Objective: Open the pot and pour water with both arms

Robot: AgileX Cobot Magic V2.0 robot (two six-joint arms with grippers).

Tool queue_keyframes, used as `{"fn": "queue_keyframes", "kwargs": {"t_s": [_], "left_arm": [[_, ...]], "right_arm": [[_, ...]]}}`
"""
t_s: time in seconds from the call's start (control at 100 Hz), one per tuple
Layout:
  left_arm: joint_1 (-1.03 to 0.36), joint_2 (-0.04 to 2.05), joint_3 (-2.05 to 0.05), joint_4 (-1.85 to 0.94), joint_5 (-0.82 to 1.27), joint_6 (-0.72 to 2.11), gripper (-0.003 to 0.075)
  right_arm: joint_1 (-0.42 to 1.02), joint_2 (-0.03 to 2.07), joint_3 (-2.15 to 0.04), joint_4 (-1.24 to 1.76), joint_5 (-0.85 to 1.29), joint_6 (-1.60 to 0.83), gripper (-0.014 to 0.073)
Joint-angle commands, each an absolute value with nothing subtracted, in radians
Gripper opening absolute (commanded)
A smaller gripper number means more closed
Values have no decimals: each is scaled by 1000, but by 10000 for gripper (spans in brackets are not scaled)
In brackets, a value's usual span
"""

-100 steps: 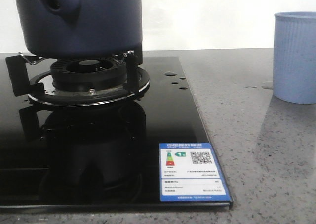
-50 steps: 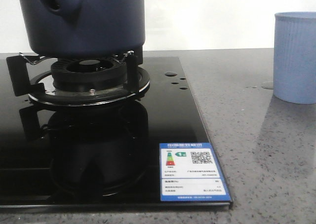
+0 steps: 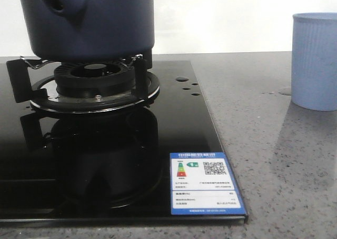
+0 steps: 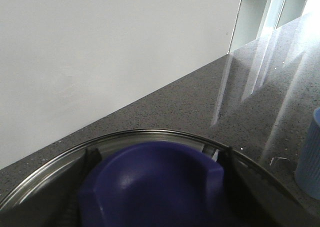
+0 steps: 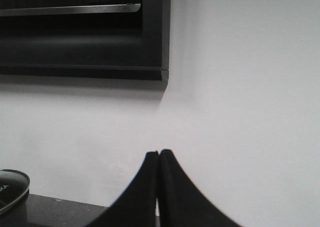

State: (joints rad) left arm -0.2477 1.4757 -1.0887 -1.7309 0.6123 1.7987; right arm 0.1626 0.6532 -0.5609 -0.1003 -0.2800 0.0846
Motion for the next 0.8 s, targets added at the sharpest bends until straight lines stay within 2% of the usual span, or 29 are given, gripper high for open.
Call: {"fn": "queue_keyframes", "kwargs": {"t_s": [0.0,0.08,0.15,0.21,0.31,0.38,0.45,0.59,0.62,0.79], "left_arm": [[-255,1438,-1127,-1788,659,1797,395],[-255,1438,-1127,-1805,657,1797,548],[-255,1436,-1129,-1826,655,1797,624],[-255,1423,-1129,-1847,655,1797,630],[-249,1374,-1136,-1849,635,1795,596],[-229,1314,-1136,-1845,623,1777,523],[-204,1238,-1136,-1809,581,1716,393],[-149,1072,-1098,-1664,521,1608,24],[-142,1039,-1078,-1640,504,1588,-20],[-138,835,-867,-1599,406,1528,-20]], "right_arm": [[158,648,-599,-103,-320,82,-57],[158,648,-599,-103,-302,82,-57],[158,648,-599,-103,-291,82,-57],[158,648,-599,-103,-286,82,-57],[158,648,-599,-103,-286,82,-57],[158,648,-599,-103,-286,82,-57],[158,636,-599,-103,-265,82,-57],[158,566,-596,-126,-114,82,-59],[159,539,-592,-149,-89,82,-59],[159,379,-509,-220,-49,82,-60]]}}
